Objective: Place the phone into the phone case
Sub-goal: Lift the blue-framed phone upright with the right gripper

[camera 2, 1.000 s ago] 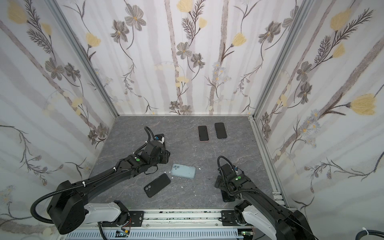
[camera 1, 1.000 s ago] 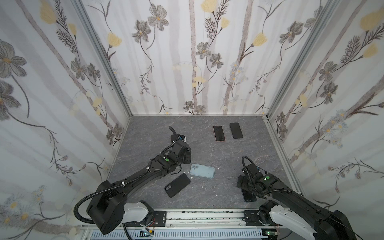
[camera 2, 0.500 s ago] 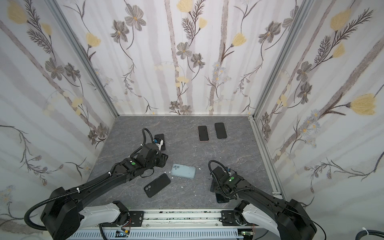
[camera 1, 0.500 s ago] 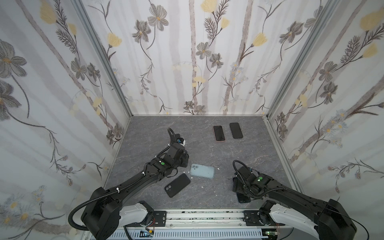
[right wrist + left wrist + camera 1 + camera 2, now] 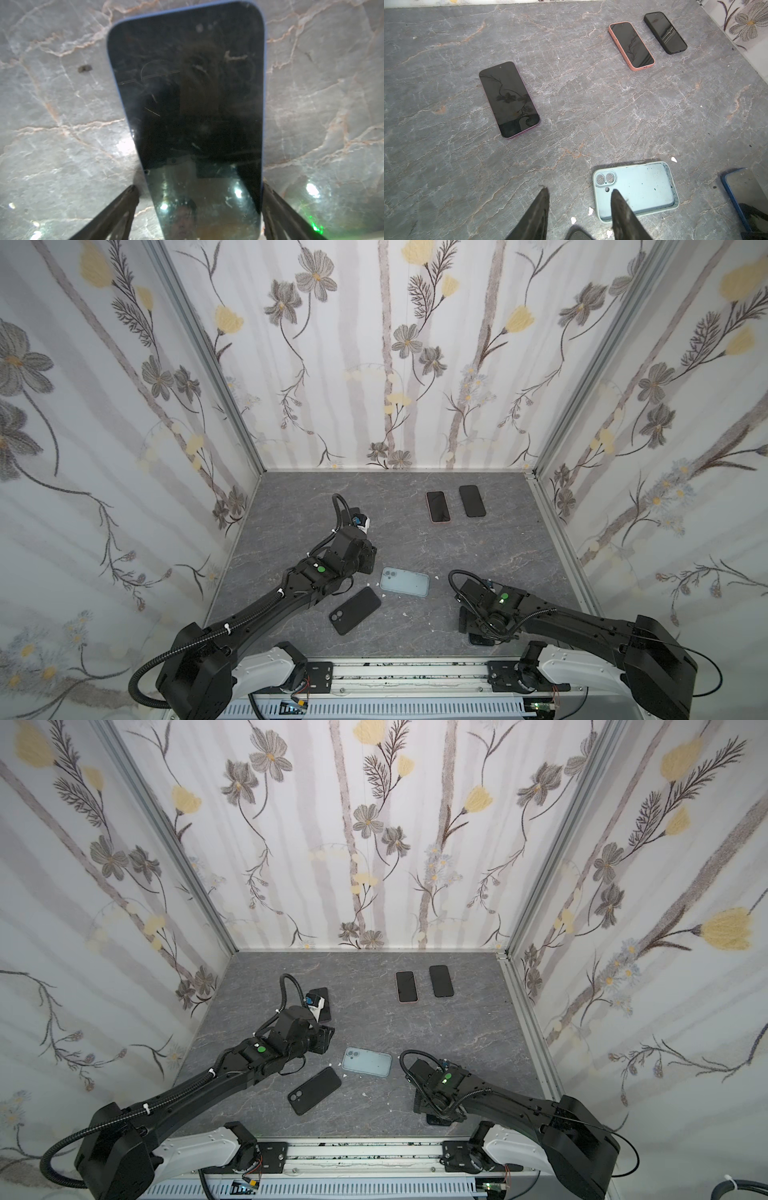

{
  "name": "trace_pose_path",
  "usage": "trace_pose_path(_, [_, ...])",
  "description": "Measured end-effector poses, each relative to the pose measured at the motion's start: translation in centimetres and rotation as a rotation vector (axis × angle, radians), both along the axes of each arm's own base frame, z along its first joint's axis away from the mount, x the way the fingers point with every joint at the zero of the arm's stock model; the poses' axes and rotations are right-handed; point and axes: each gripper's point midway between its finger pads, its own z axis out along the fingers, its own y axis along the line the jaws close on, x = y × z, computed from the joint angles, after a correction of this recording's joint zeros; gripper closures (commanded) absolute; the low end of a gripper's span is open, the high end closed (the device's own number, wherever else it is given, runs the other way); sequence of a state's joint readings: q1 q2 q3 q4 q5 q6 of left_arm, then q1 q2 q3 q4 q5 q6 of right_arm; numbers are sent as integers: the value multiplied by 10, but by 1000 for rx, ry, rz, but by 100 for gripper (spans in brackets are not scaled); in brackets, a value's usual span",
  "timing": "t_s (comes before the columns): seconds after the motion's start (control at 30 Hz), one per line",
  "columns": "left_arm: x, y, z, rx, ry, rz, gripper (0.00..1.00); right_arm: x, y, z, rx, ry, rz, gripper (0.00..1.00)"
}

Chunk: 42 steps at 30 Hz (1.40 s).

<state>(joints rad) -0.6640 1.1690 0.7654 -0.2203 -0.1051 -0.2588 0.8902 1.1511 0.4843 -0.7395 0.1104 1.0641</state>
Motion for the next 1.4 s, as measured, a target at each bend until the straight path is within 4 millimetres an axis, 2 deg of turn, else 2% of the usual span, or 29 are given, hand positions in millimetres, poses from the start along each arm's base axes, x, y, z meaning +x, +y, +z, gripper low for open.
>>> trace_pose_path(0.3, [0, 0, -1, 13, -3, -10, 52, 2, 1, -1, 2, -22, 27, 33])
trace_pose_path(0.8, [1, 0, -5, 23, 6, -12, 52, 6, 5, 4, 9, -31, 69, 48])
trace_pose_path(0.9, [1, 0, -5, 23, 6, -12, 52, 7, 7, 6, 16, -38, 83, 60])
trace_pose_path(0.97, [1, 0, -5, 24, 6, -12, 52, 8, 8, 7, 19, -43, 97, 63])
trace_pose_path(1.0, [1, 0, -6, 24, 7, -12, 52, 9, 10, 8, 25, -49, 105, 63])
trace_pose_path(1.1, [1, -1, -8, 31, 12, -15, 52, 14, 16, 12, 50, -74, 123, 75])
trace_pose_path(1.23, [1, -1, -12, 35, 23, -19, 53, 24, 24, 20, 73, -125, 136, 82])
trace_pose_path(1.4, [0, -4, -14, 31, 34, -31, 53, 34, 26, 29, 69, -177, 153, 82])
